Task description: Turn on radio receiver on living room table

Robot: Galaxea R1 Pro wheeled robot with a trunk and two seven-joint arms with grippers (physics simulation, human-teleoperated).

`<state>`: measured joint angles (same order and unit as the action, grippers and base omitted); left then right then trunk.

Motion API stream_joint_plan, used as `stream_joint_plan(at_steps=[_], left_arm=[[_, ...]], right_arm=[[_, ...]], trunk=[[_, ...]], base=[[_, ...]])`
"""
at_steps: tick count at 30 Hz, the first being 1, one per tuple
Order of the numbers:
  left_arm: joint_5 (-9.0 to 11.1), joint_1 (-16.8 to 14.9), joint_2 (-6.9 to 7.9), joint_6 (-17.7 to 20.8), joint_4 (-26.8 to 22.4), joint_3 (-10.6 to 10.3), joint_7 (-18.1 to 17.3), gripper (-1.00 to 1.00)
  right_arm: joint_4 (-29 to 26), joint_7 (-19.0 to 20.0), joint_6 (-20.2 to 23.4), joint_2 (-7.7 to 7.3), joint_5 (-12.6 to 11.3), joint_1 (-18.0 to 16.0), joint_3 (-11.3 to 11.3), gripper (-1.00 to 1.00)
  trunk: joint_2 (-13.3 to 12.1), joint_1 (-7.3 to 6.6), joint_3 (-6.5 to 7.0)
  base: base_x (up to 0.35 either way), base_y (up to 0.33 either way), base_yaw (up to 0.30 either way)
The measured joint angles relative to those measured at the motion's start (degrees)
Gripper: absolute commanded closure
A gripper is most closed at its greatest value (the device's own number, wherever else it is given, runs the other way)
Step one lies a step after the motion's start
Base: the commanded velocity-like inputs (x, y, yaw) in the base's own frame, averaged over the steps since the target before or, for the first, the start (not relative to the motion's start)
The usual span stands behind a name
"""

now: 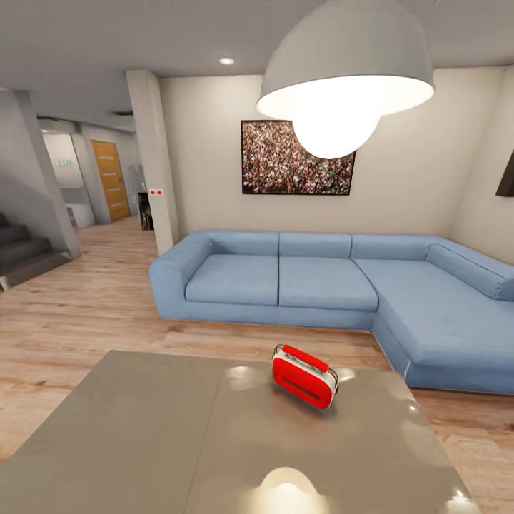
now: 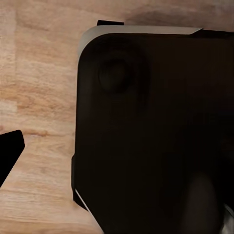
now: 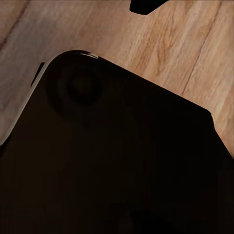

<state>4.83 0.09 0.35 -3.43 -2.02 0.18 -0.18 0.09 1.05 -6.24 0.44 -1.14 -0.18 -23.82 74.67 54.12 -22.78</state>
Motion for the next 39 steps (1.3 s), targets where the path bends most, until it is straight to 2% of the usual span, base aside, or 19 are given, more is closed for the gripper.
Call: stream_joint_plan(at_steps=[39], left_arm=[[0.07,0.0,0.0,0.0,0.0,0.0,0.0,-1.0]], right_arm=[[0.0,0.0,0.0,0.0,0.0,0.0,0.01,-1.0]], trunk=[[-15.64,-8.57,7.0]], base=[[0.0,0.0,0.0]])
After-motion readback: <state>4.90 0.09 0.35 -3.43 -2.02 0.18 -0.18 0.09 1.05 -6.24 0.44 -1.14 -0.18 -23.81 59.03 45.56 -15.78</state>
